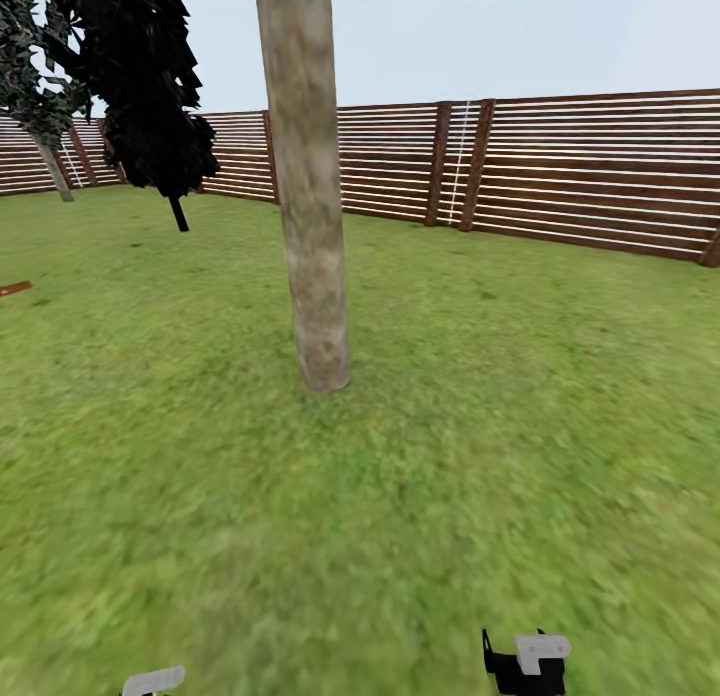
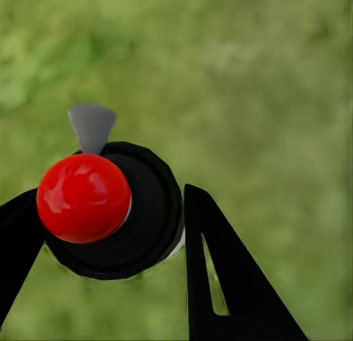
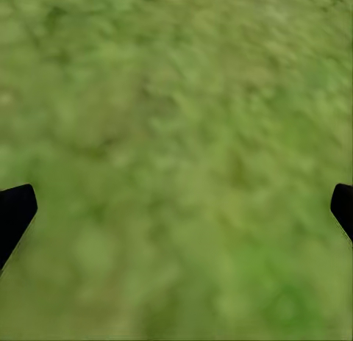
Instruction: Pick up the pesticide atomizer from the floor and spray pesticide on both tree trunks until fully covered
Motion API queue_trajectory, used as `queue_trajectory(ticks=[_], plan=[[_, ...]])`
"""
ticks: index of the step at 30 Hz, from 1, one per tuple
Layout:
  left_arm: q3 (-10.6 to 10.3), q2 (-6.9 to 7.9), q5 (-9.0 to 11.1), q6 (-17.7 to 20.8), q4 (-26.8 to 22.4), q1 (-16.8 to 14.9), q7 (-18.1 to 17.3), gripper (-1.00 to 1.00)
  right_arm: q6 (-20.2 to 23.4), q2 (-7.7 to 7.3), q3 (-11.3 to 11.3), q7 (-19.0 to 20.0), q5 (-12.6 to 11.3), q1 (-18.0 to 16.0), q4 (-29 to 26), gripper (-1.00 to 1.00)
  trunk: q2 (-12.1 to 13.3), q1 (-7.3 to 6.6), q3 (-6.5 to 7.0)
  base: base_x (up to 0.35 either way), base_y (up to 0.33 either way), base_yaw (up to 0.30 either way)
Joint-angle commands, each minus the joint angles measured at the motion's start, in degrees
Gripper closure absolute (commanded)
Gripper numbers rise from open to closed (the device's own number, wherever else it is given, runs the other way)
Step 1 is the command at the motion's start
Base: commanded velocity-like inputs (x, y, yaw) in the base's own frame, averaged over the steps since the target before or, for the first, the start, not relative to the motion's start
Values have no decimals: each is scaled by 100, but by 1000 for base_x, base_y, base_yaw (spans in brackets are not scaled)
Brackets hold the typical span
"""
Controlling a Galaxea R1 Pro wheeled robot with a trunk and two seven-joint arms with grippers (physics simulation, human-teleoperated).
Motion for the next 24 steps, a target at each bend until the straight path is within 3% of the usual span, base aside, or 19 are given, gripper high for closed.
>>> queue_trajectory(ticks=[1, 24], plan=[[1, 0, 1, 0, 0, 0, 0, 100, 0, 0, 0, 0, 0, 0, 0, -100, 0, 0, 0, 339, 0, 0], [1, 0, 1, 0, 0, 0, 0, 100, 0, 0, 0, 0, 0, 0, 3, -100, 0, 0, 0, 339, 0, 42]])
